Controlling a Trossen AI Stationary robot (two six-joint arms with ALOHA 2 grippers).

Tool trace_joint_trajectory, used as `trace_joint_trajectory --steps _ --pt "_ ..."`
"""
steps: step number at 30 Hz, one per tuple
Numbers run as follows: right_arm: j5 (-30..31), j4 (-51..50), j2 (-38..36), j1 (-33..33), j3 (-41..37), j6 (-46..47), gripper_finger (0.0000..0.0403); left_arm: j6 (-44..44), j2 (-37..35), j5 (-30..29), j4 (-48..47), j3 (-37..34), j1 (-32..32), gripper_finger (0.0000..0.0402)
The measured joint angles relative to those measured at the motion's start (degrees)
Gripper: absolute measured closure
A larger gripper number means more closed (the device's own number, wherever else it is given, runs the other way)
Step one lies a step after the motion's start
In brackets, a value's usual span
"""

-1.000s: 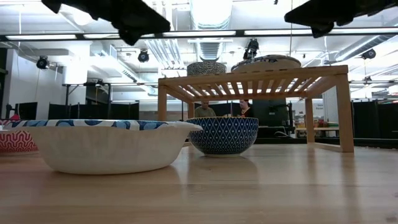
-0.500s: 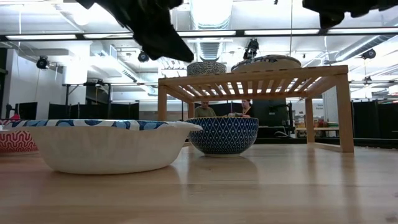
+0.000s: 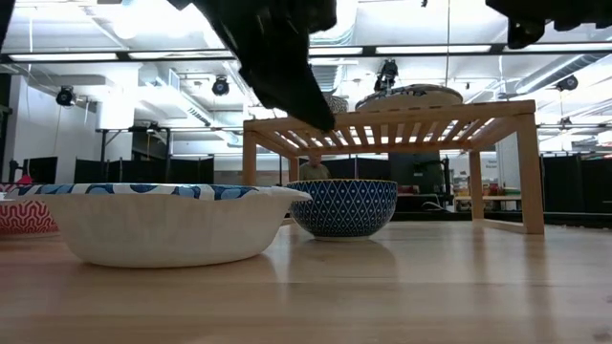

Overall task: Place and stack bowls onto a shelf
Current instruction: Stack the yellow pattern bowl on top of the red pattern bowl

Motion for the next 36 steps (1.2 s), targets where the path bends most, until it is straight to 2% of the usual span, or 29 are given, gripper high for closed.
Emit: trace_joint_trajectory --steps 4,9,16,24,28,33,36 --pt "-2.11 -0.19 -1.63 0.00 -0.39 -0.04 0.0394 0.69 4.42 -4.49 -6.24 4.82 0.02 0.0258" --pt "-2.14 -0.28 -2.08 -0.02 -0.44 -0.07 0.0394 4.18 7.68 -4.88 -7.91 7.46 -0.32 0.0210" --pt "-2.13 -0.32 -1.89 0.00 -0.44 -0.30 0.0394 4.33 9.76 -2.00 -7.43 7.82 -0.29 0.0209" --pt "-2.13 -0.27 -1.87 0.00 -0.44 -0.31 0.0394 3.88 12.37 -0.96 -5.87 7.76 -0.48 0.0246" --pt "-2.13 -0.19 -1.87 0.00 -0.44 -0.32 0.0394 3.89 12.62 -0.64 -6.03 7.76 -0.44 0.0293" --pt "-2.11 -0.21 -1.87 0.00 -0.44 -0.33 0.0394 4.03 12.62 -0.60 -6.00 7.80 -0.44 0.0382" --pt "-2.11 -0.22 -1.87 0.00 -0.44 -0.37 0.0394 4.10 12.57 -0.42 -6.22 7.95 -0.44 0.0392"
